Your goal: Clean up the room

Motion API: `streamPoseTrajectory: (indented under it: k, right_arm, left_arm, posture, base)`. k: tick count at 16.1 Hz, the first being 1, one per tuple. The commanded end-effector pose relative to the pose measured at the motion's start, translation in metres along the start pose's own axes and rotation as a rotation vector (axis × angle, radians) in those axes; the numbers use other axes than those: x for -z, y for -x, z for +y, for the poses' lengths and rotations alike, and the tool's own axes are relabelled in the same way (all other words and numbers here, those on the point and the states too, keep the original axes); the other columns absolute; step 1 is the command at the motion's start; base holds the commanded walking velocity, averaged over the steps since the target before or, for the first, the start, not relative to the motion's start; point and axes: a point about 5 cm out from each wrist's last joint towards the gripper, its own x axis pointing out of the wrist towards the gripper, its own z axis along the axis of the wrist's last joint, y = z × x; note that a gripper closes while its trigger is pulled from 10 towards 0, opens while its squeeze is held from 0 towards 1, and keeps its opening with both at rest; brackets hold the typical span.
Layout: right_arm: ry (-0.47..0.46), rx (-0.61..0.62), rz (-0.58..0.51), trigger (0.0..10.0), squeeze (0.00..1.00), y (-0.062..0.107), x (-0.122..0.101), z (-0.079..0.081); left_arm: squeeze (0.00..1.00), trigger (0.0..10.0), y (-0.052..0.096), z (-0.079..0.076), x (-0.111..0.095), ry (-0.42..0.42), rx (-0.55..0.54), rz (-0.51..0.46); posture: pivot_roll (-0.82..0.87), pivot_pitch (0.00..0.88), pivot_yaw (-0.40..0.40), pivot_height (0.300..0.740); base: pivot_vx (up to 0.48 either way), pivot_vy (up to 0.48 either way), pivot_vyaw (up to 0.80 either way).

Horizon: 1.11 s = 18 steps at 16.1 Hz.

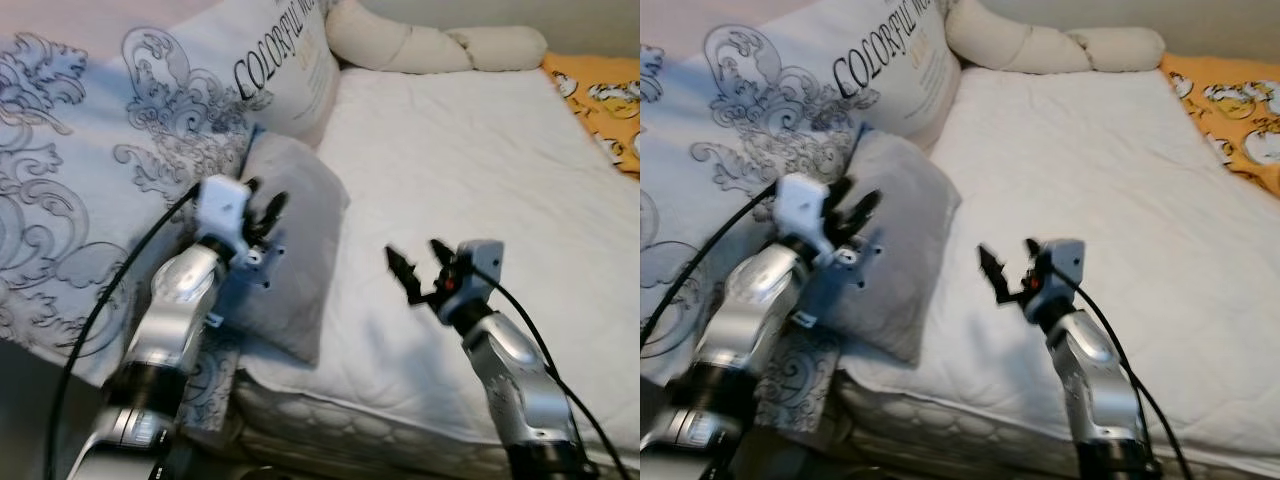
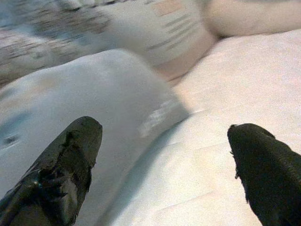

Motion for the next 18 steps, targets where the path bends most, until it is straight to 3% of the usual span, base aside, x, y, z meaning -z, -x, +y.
streamPoseTrajectory:
  k: [1, 4, 10, 12, 16, 18]
  right_arm:
    - [0.001, 0.054, -0.011, 10.0, 1.00, -0.002, -0.002, -0.003]
    - [-0.039, 0.148, -0.056, 10.0, 1.00, -0.014, -0.005, 0.007]
    - [-0.030, 0.153, -0.050, 10.0, 1.00, -0.028, -0.004, 0.018]
    - [-0.003, 0.195, -0.035, 10.0, 1.00, -0.029, -0.002, 0.011]
    - [0.008, 0.182, 0.008, 10.0, 1.00, -0.030, 0.006, 0.013]
    - [0.017, 0.226, 0.004, 10.0, 1.00, -0.030, 0.005, 0.007]
  left_arm:
    - [1.00, 10.0, 0.003, 0.003, -0.005, -0.002, -0.030, -0.008]
    - [1.00, 10.0, 0.017, 0.009, 0.000, 0.001, -0.113, 0.049]
    - [0.99, 10.0, 0.020, 0.010, 0.002, -0.033, -0.145, 0.114]
    - [0.98, 10.0, 0.024, 0.017, 0.012, 0.023, -0.217, 0.160]
    - [0.97, 10.0, 0.028, 0.023, 0.017, 0.001, -0.233, 0.184]
    - [0.96, 10.0, 0.031, 0.026, 0.020, -0.016, -0.234, 0.204]
  posture:
    - [0.07, 0.000, 0.026, 0.740]
    - [0.09, 0.000, -0.005, 0.740]
    - [0.12, 0.000, -0.027, 0.740]
    - [0.11, 0.000, -0.029, 0.740]
    - [0.13, 0.000, -0.039, 0.740]
    - [0.12, 0.000, -0.037, 0.740]
  base:
    - [0.000, -0.352, 0.00]
    - [0.000, -0.351, 0.00]
    - [0.000, -0.337, 0.00]
    - [0.000, -0.311, 0.00]
    - [0.000, -0.313, 0.00]
    - [0.000, -0.315, 0.00]
